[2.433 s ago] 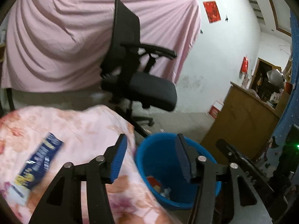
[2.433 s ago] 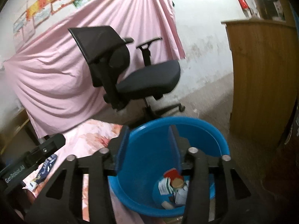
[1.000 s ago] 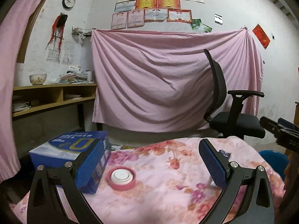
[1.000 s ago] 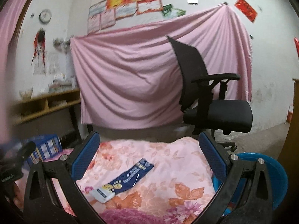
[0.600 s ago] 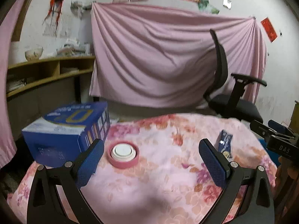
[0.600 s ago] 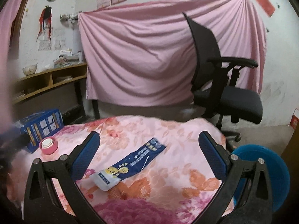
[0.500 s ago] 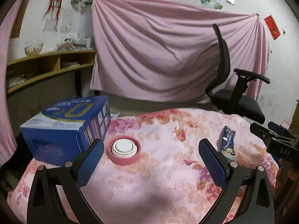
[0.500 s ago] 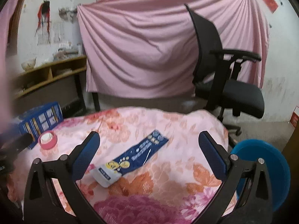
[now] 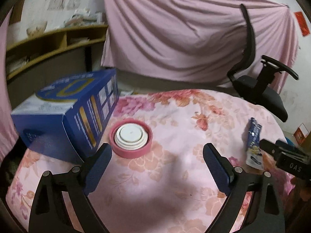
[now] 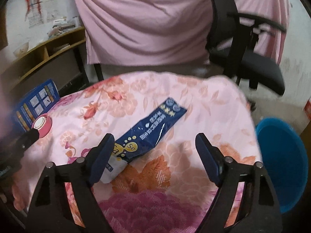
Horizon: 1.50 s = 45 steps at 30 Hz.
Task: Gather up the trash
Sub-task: 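Move both tools back over the quilt toward the sachet and cap, then grasp the pink-rimmed cap with the left tool while the right tool grasps the blue sachet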
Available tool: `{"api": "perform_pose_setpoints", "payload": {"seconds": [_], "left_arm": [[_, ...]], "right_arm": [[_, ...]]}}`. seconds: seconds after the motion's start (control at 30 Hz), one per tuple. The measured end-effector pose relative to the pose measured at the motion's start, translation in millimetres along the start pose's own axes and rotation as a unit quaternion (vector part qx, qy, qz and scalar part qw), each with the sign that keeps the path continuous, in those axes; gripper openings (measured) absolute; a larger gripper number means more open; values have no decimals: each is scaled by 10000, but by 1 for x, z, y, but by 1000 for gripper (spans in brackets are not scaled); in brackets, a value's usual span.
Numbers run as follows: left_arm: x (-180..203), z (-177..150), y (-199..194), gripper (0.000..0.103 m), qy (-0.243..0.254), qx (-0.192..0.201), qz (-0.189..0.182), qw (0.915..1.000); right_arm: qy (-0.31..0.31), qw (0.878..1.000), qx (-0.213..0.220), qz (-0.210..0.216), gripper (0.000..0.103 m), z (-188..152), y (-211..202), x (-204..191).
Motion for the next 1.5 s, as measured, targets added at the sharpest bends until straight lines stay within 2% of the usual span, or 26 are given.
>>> {"api": "perform_pose_setpoints", "payload": {"seconds": [0.1, 0.2, 0.4, 0.5, 0.73, 0.83, 0.93, 1.03, 1.1, 1.13, 1.2, 1.23, 1.37, 1.5], "left_arm": [[-4, -1, 11, 92, -144, -298, 141, 9994], [-9, -3, 21, 92, -277, -548, 192, 9979], [-13, -1, 27, 91, -391, -592, 220, 9972], [-15, 1, 29, 81, -422, -632, 306, 9966], [-24, 0, 31, 80, -593, -626, 335, 9957], [-22, 4, 34, 80, -524, -649, 328, 9960], [-14, 9, 43, 80, -237, -782, 291, 9962], [-12, 12, 48, 80, -65, -829, 282, 9961], [-12, 14, 51, 80, 36, -854, 254, 9960], [-14, 14, 52, 80, 45, -841, 272, 9961], [-15, 14, 53, 76, 20, -837, 226, 9962], [-16, 13, 53, 70, 11, -837, 238, 9962], [-16, 13, 54, 59, -50, -779, 199, 9967], [-15, 13, 54, 56, -38, -760, 127, 9970]], "right_arm": [[93, 9994, -338, -26, 103, -2, 14, 1], [61, 9993, -371, -40, 103, -3, 16, -3], [261, 9987, -445, 8, 103, 0, 20, 4], [358, 9984, -435, 10, 103, 4, 22, 4], [253, 9983, -526, 45, 103, 8, 35, -6], [61, 9982, -600, -22, 103, 6, 41, -15], [-136, 9979, -626, -129, 103, 3, 45, -20], [-130, 9980, -611, -71, 103, 2, 44, -19], [-42, 9983, -580, -28, 99, 3, 42, -15], [0, 9984, -557, -23, 94, 3, 41, -13], [106, 9986, -518, 18, 84, 3, 39, -8], [141, 9986, -511, 41, 78, 3, 39, -6], [243, 9983, -498, 165, 76, 2, 36, -4], [244, 9983, -487, 187, 76, 1, 35, -6]]}}
Point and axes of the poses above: each gripper's, at about its wrist camera, not at the fingertips, and y roughly the way its jaws point, x to its right, z to its top, the point moved 3 cm from there along y, roughly the way its jaws point, and after that the axes turned 11 degrees about y, right-handed, at the moved point
